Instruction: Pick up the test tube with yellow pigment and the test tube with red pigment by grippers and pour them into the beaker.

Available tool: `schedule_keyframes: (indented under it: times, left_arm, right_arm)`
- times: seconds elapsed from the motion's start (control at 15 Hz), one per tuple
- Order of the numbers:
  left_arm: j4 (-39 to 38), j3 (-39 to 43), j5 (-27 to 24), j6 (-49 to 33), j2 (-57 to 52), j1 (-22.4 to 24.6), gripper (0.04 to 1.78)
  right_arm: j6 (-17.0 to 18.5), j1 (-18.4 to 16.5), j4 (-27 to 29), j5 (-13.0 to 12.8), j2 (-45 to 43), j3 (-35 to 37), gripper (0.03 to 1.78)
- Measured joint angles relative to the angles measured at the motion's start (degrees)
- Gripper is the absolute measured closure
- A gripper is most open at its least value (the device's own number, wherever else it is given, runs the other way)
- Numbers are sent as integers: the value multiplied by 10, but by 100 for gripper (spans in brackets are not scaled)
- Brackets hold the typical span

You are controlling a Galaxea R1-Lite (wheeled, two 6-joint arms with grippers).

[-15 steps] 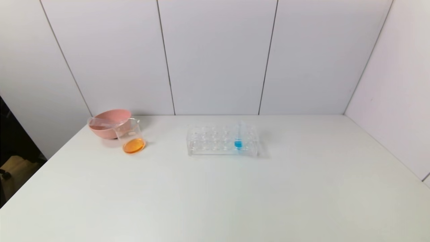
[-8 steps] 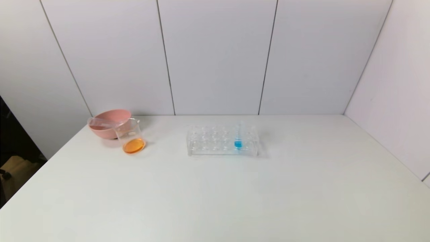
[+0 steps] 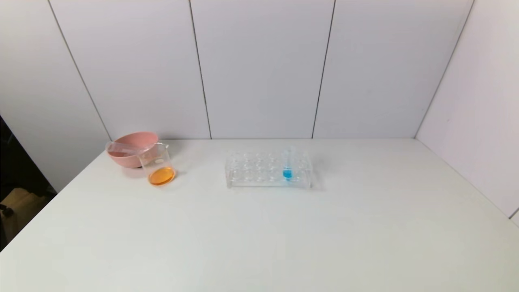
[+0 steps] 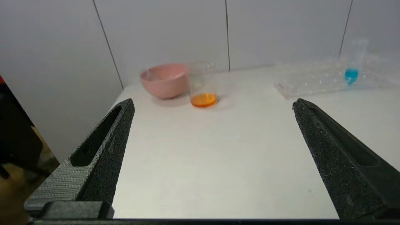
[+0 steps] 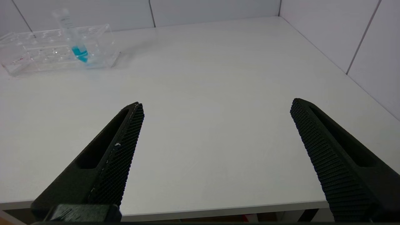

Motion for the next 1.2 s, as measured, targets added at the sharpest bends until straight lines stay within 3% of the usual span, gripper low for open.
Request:
schedule_keyframes:
  times: [0.2, 1.2]
  left_arm:
    - [75, 34, 33, -49, -3, 0, 4]
    - [55, 43, 46, -87, -3, 0, 4]
  right_arm:
    - [0, 0, 0, 0, 0, 0, 10]
    - [1, 0, 0, 0, 0, 0, 10]
